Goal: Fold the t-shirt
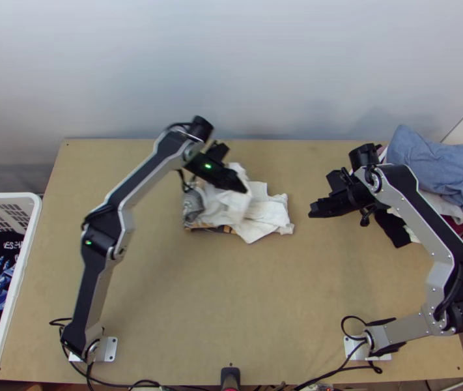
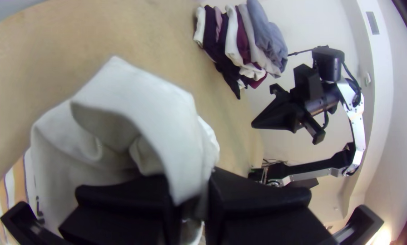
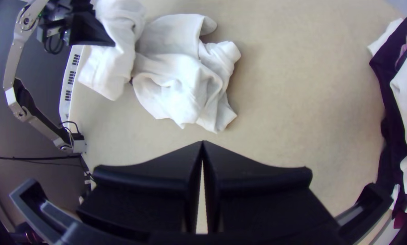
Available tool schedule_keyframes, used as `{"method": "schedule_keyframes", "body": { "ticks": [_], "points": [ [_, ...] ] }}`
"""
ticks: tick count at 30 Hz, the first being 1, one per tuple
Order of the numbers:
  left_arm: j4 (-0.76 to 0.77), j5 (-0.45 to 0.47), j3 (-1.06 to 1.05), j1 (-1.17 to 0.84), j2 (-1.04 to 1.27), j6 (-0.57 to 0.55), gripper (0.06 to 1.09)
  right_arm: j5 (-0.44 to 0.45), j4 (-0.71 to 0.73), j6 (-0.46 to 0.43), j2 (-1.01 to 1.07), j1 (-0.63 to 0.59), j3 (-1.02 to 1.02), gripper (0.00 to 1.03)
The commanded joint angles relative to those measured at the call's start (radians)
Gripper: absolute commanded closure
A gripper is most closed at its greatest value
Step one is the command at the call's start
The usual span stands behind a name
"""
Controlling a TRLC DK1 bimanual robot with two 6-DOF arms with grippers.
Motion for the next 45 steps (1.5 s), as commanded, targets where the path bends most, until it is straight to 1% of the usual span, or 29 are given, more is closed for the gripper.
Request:
{"method": "schedule_keyframes", "body": {
  "ticks": [1, 2, 3, 4, 5, 6, 7, 13, 15, 18, 21, 23, 25, 26, 27, 28, 29, 30, 31, 33, 35, 36, 38, 39, 41, 43, 44, 45],
  "points": [
    [0.22, 0.002, 0.035, -0.088, 0.101, -0.143, 1.04, 0.015, 0.001, 0.004, -0.01, -0.005, -0.008, 1.0],
    [0.23, 0.002, 0.035, -0.094, 0.108, -0.147, 1.03, 0.015, 0.001, 0.004, -0.009, -0.005, -0.01, 1.0],
    [0.235, 0.0, 0.035, -0.1, 0.116, -0.144, 0.95, 0.015, 0.001, 0.004, -0.007, -0.005, -0.01, 1.0],
    [0.244, 0.0, 0.035, -0.104, 0.124, -0.143, 0.77, 0.017, 0.003, 0.004, -0.004, -0.005, -0.008, 1.0],
    [0.252, 0.0, 0.035, -0.106, 0.131, -0.141, 0.55, 0.017, 0.003, 0.004, -0.001, -0.005, -0.004, 1.0],
    [0.264, 0.0, 0.036, -0.106, 0.138, -0.143, 0.33, 0.017, 0.001, 0.004, 0.002, -0.005, 0.003, 1.0],
    [0.279, 0.0, 0.036, -0.106, 0.138, -0.147, 0.09, 0.017, 0.001, 0.004, 0.004, -0.003, 0.009, 1.0],
    [0.296, 0.009, 0.042, -0.137, 0.081, -0.141, 0.1, 0.017, 0.001, 0.006, 0.014, 0.001, 0.027, 1.0],
    [0.299, 0.033, 0.042, -0.14, 0.053, -0.143, 0.1, 0.017, 0.001, 0.006, 0.017, 0.001, 0.027, 0.99],
    [0.281, 0.034, 0.041, -0.107, 0.003, -0.144, 0.1, 0.018, 0.001, 0.006, 0.013, 0.0, 0.03, 0.99],
    [0.226, 0.036, 0.038, -0.038, -0.045, -0.126, 0.1, 0.018, 0.001, 0.006, 0.004, -0.005, 0.03, 0.99],
    [0.154, 0.082, 0.019, -0.003, -0.082, -0.043, 0.11, 0.018, 0.001, 0.006, 0.001, -0.002, 0.026, 0.99],
    [0.032, 0.079, 0.012, 0.011, -0.114, 0.071, 0.11, 0.018, 0.003, 0.006, 0.005, 0.017, 0.024, 0.99],
    [-0.038, 0.06, 0.012, 0.02, -0.132, 0.158, 0.11, 0.018, 0.003, 0.006, 0.011, 0.029, 0.027, 0.99],
    [-0.11, 0.013, -0.001, 0.028, -0.152, 0.264, 0.12, 0.017, 0.003, 0.009, 0.017, 0.041, 0.033, 0.99],
    [-0.144, -0.066, -0.037, 0.04, -0.174, 0.348, 0.18, 0.017, 0.003, 0.014, 0.022, 0.063, 0.046, 0.99],
    [-0.144, -0.17, -0.079, 0.051, -0.189, 0.373, 0.22, 0.017, 0.001, 0.017, 0.025, 0.081, 0.055, 0.99],
    [-0.126, -0.297, -0.133, 0.064, -0.206, 0.38, 0.26, 0.017, 0.003, 0.02, 0.03, 0.103, 0.065, 0.99],
    [-0.093, -0.33, -0.189, 0.086, -0.221, 0.379, 0.34, 0.017, 0.001, 0.023, 0.039, 0.124, 0.075, 0.99],
    [0.006, -0.342, -0.303, 0.127, -0.264, 0.38, 0.52, 0.017, 0.003, 0.029, 0.057, 0.175, 0.087, 0.99],
    [0.115, -0.437, -0.395, 0.136, -0.292, 0.393, 0.7, 0.02, 0.021, 0.037, 0.07, 0.215, 0.101, 0.99],
    [0.141, -0.463, -0.418, 0.14, -0.295, 0.4, 0.78, 0.021, 0.03, 0.04, 0.077, 0.227, 0.113, 0.99],
    [0.148, -0.463, -0.426, 0.143, -0.277, 0.376, 0.98, 0.02, 0.033, 0.049, 0.108, 0.235, 0.151, 0.99],
    [0.14, -0.461, -0.427, 0.143, -0.266, 0.356, 1.04, 0.018, 0.035, 0.055, 0.128, 0.239, 0.171, 0.99],
    [0.134, -0.448, -0.455, 0.136, -0.263, 0.336, 1.04, 0.017, 0.061, 0.055, 0.165, 0.252, 0.207, 0.99],
    [0.126, -0.362, -0.455, 0.136, -0.266, 0.239, 1.05, 0.018, 0.07, 0.052, 0.217, 0.265, 0.262, 0.99],
    [0.101, -0.322, -0.447, 0.129, -0.271, 0.219, 1.05, 0.018, 0.07, 0.053, 0.248, 0.268, 0.299, 0.99],
    [0.072, -0.302, -0.441, 0.11, -0.275, 0.218, 1.04, 0.017, 0.07, 0.053, 0.277, 0.275, 0.331, 0.99]
  ]
}}
